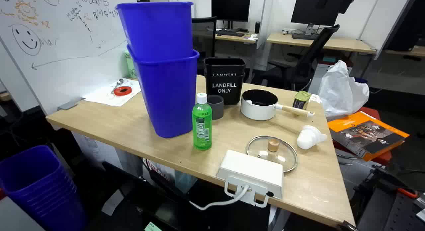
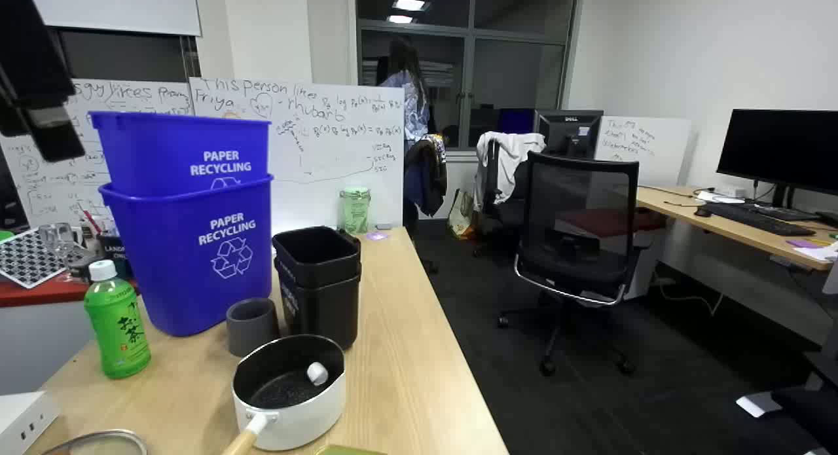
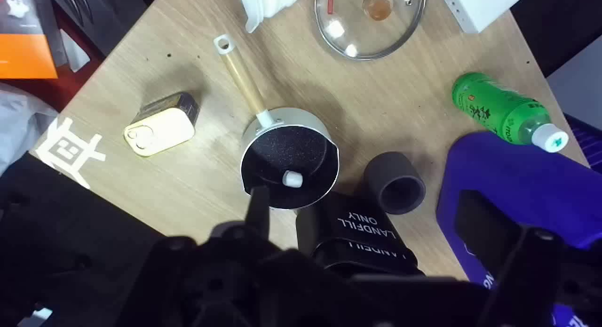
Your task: Place the lid on the white pot
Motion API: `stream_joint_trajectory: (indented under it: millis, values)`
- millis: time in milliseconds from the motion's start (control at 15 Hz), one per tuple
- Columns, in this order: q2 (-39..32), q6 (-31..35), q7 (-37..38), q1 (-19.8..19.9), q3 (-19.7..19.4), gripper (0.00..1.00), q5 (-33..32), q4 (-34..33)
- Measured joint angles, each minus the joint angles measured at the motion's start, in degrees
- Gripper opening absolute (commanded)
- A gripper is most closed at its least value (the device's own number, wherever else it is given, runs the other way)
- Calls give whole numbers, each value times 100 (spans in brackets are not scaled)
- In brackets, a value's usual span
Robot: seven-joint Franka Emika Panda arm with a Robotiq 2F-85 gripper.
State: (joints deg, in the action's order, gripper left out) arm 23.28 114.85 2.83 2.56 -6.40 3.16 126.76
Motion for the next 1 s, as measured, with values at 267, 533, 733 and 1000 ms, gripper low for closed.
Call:
stream_joint_trajectory:
  millis: [267, 533, 733, 1000]
  values:
    - [16, -15, 6, -4, 38, 100, 3, 62]
    - [175, -22, 54, -95, 227, 100, 189, 615]
    - [340, 64, 79, -215, 374, 100, 355, 1157]
    - [366, 96, 79, -213, 389, 100, 354, 1182]
